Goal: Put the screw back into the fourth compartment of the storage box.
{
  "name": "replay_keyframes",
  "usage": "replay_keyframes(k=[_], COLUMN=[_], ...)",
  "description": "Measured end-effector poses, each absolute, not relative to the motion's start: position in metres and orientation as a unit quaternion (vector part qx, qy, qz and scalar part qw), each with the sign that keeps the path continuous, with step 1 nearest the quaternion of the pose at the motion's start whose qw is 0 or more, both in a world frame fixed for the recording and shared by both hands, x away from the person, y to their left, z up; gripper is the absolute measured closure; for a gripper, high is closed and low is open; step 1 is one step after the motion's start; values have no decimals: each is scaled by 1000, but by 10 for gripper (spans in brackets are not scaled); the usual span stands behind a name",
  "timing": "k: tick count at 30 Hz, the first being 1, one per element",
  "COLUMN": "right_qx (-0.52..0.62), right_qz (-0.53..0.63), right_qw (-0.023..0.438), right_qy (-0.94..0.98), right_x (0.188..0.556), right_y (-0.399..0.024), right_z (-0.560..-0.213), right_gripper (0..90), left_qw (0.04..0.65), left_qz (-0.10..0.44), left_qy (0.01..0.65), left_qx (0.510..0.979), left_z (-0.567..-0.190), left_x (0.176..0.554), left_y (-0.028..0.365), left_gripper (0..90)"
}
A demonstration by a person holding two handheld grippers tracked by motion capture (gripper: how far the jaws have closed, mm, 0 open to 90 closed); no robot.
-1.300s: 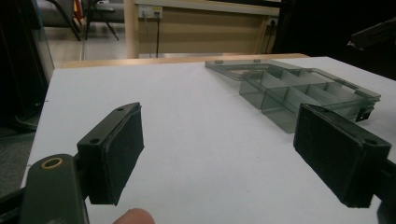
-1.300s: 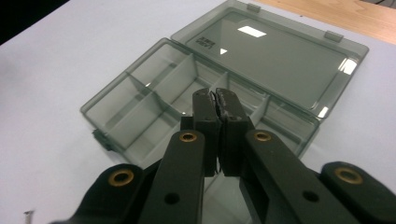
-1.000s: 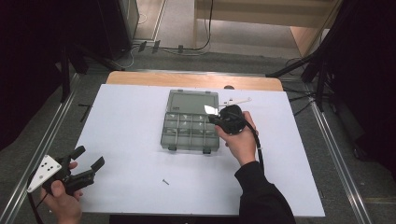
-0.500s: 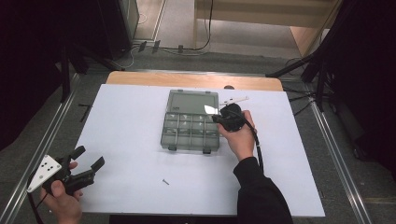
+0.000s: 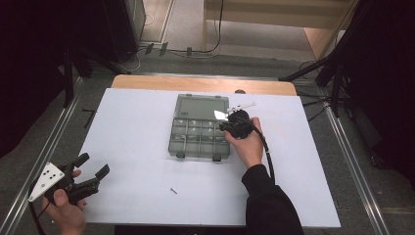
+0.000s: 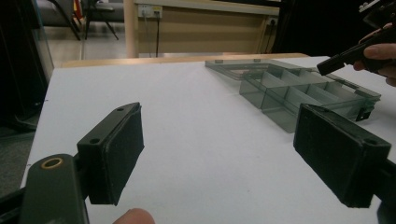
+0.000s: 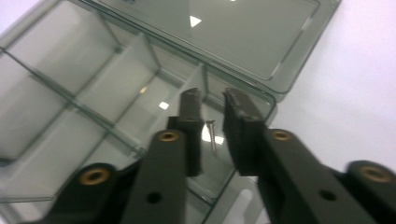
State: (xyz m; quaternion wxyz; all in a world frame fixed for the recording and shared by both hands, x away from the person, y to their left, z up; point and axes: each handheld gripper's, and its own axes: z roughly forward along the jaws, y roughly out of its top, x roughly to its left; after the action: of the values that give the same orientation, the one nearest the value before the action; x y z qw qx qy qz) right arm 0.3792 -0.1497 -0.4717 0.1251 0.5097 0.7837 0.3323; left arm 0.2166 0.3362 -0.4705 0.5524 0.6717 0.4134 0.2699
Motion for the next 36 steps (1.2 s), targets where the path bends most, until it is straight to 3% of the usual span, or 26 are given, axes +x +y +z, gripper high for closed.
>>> replay_keyframes(k=[10,14,19,36], right_qx=[494,486,482,438], right_qz=[379,382,377,387], right_qw=[119,114,117,121], right_qy=[773,778,782,802], right_x=[365,356,345,301], right_y=[-147,-140,-132,-91], right_z=[-457,-454,-453,-444], right_gripper=[380,156,18,0], left_qw=[552,552,552,553], left_qz=[270,270,270,269], left_qy=[411,412,412,413], left_qx=[673,673,673,672], left_z=[-470,-470,-470,-470], left_x=[217,217,217,216], left_y=[336,336,336,336], left_gripper=[164,164,163,163])
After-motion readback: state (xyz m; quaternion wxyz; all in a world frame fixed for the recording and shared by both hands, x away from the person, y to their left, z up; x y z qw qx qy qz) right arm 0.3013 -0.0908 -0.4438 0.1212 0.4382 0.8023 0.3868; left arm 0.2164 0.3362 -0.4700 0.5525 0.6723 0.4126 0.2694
